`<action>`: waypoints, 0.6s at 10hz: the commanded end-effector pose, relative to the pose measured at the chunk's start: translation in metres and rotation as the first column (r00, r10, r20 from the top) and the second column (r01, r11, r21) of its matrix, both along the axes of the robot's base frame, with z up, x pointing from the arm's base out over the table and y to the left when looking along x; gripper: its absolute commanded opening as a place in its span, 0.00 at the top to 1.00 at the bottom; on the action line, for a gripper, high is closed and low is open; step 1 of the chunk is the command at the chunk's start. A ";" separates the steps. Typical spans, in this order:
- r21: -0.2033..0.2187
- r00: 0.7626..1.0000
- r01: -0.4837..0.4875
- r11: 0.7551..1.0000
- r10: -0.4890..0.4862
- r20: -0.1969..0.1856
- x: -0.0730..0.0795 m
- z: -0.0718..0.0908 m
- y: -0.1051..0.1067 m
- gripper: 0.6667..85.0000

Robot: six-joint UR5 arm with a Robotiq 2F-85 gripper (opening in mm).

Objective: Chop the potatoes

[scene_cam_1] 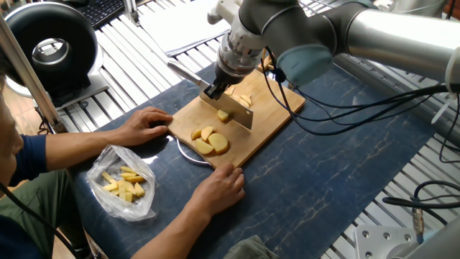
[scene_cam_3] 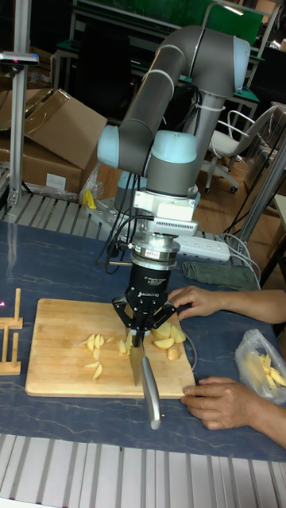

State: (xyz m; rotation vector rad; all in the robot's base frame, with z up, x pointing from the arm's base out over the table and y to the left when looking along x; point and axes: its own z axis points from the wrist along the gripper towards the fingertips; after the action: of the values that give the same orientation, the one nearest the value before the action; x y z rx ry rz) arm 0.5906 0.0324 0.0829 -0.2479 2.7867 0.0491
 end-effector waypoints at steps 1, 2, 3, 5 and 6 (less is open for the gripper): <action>0.039 0.999 0.011 0.999 -0.009 -0.040 -0.005 0.023 0.007 1.00; 0.041 0.999 0.024 0.999 -0.022 -0.039 -0.003 0.023 0.012 1.00; 0.042 0.999 0.030 0.999 -0.028 -0.037 -0.001 0.023 0.016 1.00; 0.036 0.999 0.029 0.999 -0.028 -0.020 0.006 0.016 0.014 1.00; 0.031 1.000 0.030 0.999 -0.029 -0.010 0.010 0.011 0.013 1.00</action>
State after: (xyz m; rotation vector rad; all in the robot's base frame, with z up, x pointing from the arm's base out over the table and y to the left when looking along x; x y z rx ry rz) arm 0.5928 0.0435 0.0969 -0.2178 2.8093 0.0805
